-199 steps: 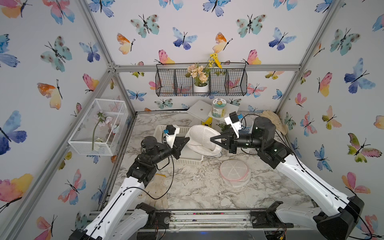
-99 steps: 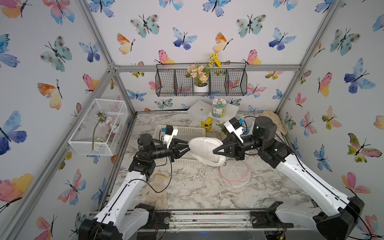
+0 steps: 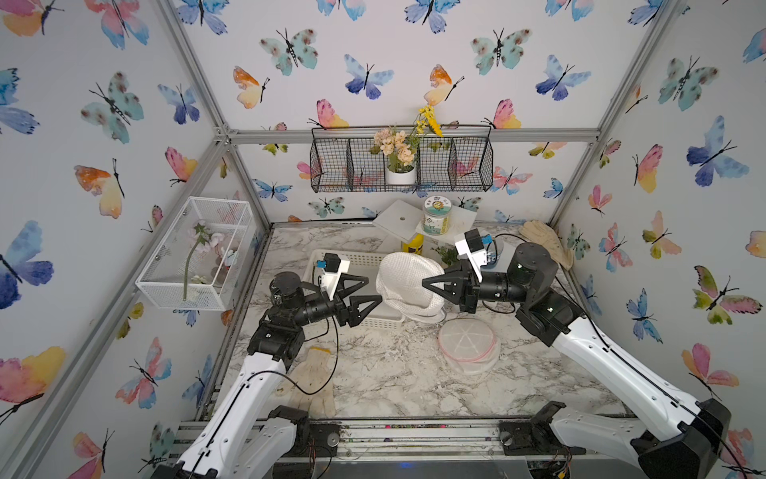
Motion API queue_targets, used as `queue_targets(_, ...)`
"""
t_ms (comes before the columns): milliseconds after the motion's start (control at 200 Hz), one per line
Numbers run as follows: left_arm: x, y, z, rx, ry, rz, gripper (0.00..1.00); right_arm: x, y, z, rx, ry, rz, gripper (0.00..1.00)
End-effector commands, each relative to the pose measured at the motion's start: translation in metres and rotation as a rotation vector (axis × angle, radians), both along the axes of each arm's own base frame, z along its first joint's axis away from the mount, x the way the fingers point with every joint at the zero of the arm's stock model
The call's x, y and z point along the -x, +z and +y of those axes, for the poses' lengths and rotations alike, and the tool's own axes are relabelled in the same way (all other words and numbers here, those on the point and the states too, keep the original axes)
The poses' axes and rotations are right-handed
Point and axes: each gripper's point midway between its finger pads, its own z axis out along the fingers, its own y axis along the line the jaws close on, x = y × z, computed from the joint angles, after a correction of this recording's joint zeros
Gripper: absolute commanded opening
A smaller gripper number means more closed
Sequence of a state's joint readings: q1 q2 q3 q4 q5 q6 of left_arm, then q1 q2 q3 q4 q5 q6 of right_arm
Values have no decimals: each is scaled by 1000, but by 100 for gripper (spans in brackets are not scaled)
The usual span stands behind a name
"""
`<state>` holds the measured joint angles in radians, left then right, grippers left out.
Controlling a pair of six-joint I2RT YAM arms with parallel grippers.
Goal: Turn the laundry bag inside out
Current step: Turn over the laundry bag.
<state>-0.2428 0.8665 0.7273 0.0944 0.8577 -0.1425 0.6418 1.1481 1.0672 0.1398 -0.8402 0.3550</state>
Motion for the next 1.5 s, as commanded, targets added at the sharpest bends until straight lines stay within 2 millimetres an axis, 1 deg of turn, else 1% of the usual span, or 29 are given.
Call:
queue_targets(0, -15, 6, 25, -87, 205, -86, 85, -13, 7, -5, -17, -93, -48, 2)
queue_targets(60, -15, 12, 27, -105, 216, -105, 86, -13, 1, -4, 19, -87, -61, 2)
queue_targets(125, -10, 20, 22, -127, 165, -122, 85, -10, -10, -1, 70, -48, -79, 2)
queue_targets(210, 1, 35, 9, -126, 44, -171, 84, 8, -23, 3, 114, 85, -101, 2)
queue_targets(285, 7, 44, -1, -113, -49, -196, 85, 28, -30, 5, 116, 227, -89, 2)
queue_targets(350, 14, 49, -10, -94, -145, -194, 85, 36, -34, 6, 115, 294, -71, 2)
queue_targets(471, 30, 46, -27, -73, -333, -141, 86, 39, -34, 8, 109, 344, -76, 2)
queue_targets(591, 50, 39, -36, -59, -469, -113, 83, 32, -33, 12, 112, 333, -96, 2)
queue_targets(711, 56, 36, -37, -43, -502, -92, 75, 29, -32, 15, 113, 338, -104, 2)
queue_targets(831, 57, 35, -37, -39, -508, -76, 64, 27, -30, 18, 111, 356, -100, 2)
queue_targets(896, 56, 35, -38, -33, -512, -62, 55, 23, -32, 20, 122, 346, -101, 2)
queue_targets(1006, 53, 36, -38, -27, -509, -37, 33, 10, -36, 23, 158, 288, -108, 3)
queue_targets(1041, 52, 36, -39, -23, -508, -24, 24, 4, -37, 24, 170, 258, -110, 5)
queue_targets(1076, 50, 37, -39, -19, -502, -10, 12, -1, -36, 24, 178, 229, -112, 7)
queue_targets(1101, 48, 36, -40, -12, -497, 7, 4, -4, -36, 24, 184, 210, -117, 11)
queue_targets(1106, 48, 37, -40, -12, -496, 7, 1, -4, -36, 24, 185, 206, -117, 11)
queue_targets(1116, 47, 36, -40, -8, -492, 15, 0, -5, -35, 24, 186, 198, -117, 13)
queue_targets(1156, 42, 35, -40, 5, -467, 44, 0, -11, -33, 24, 188, 160, -115, 21)
queue_targets(1211, 36, 33, -40, 20, -430, 78, 0, -20, -27, 22, 180, 88, -115, 36)
queue_targets(1256, 32, 33, -40, 35, -398, 105, 0, -25, -22, 19, 165, 34, -110, 46)
queue_targets(1306, 23, 33, -39, 65, -337, 148, 0, -32, -16, 14, 145, -46, -99, 56)
queue_targets(1336, 18, 32, -38, 91, -301, 183, 0, -40, -14, 9, 136, -119, -84, 61)
queue_targets(1387, 13, 32, -37, 143, -258, 231, 0, -57, -14, -4, 123, -276, -33, 66)
queue_targets(1412, 11, 33, -36, 175, -232, 252, 0, -62, -14, -11, 109, -334, -8, 67)
queue_targets(1487, 0, 33, -30, 285, -118, 343, 0, -62, -13, -27, 61, -421, 34, 70)
queue_targets(1492, -1, 33, -29, 293, -110, 348, 0, -61, -9, -29, 50, -427, 28, 70)
queue_targets(1497, -1, 34, -29, 302, -104, 352, 0, -61, -9, -30, 46, -433, 34, 70)
